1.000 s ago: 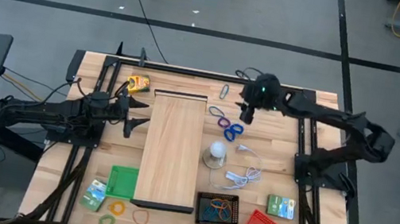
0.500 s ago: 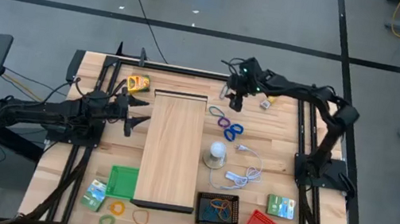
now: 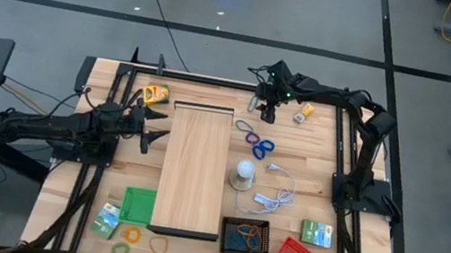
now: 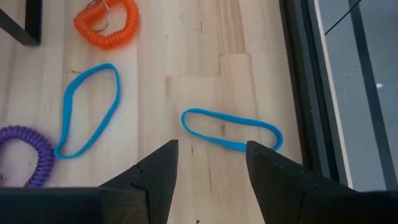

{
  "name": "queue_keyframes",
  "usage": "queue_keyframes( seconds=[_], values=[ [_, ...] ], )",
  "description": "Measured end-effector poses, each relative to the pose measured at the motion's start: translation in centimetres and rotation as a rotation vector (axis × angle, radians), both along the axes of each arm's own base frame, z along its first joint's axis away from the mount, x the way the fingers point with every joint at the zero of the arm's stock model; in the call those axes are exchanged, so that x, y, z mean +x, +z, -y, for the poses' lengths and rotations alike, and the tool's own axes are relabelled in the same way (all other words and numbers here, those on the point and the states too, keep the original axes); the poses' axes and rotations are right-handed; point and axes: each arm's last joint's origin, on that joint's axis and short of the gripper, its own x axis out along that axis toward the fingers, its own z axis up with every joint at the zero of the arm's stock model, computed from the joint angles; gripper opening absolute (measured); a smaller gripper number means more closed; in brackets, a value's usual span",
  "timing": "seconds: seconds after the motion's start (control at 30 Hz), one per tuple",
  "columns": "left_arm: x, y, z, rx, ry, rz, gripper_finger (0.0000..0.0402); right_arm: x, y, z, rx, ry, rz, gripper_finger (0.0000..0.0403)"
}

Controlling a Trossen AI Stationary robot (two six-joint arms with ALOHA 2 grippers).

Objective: Pick & Place Office Desk Supplies
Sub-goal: Put the top blue rubber band into the black bin

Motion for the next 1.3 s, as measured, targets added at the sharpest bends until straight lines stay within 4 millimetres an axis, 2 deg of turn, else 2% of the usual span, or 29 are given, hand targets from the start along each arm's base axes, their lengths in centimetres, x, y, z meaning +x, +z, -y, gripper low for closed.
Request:
queue_keyframes(
  seconds=[0.47, 0.8, 1.3],
  values=[
    [0.0, 0.0, 0.0, -0.003, 0.001, 0.002, 0.0273, 0.7, -0.7, -0.3, 0.005, 0.025, -0.023, 0.0189],
    [0.0, 0.0, 0.0, -0.006, 0.001, 0.004, 0.0273, 3.0, -2.2, 0.2, 0.043, 0.071, -0.117, 0.0174],
    [0.0, 0.0, 0.0, -0.008, 0.001, -0.001, 0.0273, 3.4, -2.9, -0.2, -0.015, 0.092, -0.183, 0.0174]
  ],
)
